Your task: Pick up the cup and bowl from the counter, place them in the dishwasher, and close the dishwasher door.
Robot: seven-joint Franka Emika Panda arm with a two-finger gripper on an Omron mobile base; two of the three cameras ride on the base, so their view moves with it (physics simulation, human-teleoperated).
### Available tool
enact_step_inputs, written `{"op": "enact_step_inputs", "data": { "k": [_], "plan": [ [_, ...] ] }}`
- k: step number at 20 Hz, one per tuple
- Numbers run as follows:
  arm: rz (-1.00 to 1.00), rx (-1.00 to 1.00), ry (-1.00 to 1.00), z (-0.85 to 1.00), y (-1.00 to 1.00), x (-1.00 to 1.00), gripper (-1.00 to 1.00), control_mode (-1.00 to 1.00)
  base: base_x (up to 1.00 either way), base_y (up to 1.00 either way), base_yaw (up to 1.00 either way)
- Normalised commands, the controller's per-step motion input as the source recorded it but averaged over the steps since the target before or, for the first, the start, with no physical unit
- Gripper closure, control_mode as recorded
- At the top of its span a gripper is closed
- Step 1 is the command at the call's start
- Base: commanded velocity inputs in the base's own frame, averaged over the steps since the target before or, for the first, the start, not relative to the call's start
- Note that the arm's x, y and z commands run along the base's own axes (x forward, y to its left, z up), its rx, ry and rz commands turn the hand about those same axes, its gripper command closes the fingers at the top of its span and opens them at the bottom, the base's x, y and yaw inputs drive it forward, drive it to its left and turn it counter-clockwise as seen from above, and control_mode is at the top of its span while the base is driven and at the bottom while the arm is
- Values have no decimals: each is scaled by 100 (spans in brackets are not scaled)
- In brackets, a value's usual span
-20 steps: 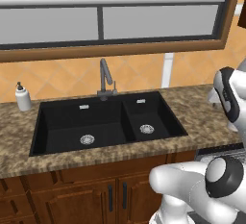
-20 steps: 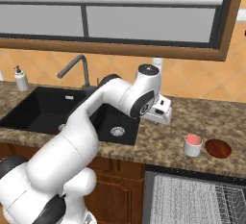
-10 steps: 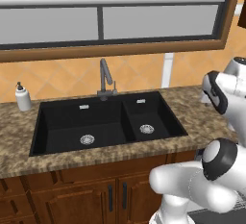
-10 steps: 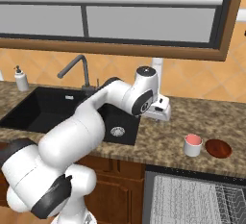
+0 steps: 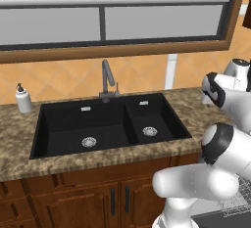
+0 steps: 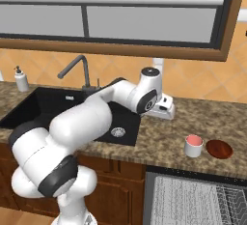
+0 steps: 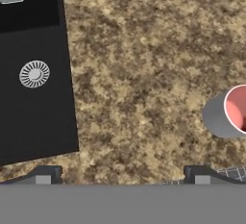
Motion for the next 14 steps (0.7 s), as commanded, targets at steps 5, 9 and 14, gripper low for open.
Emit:
{"op": "enact_step_inputs", "data": {
  "k": [5, 9, 14],
  "plan": [
    [0, 1, 17, -2, -50, 37, -100, -100, 0, 0, 0],
    [0, 0, 13, -16, -42, 41, -100, -100, 0, 0, 0],
    [-1, 3, 9, -13, -58, 6, -100, -100, 0, 0, 0]
  ]
}}
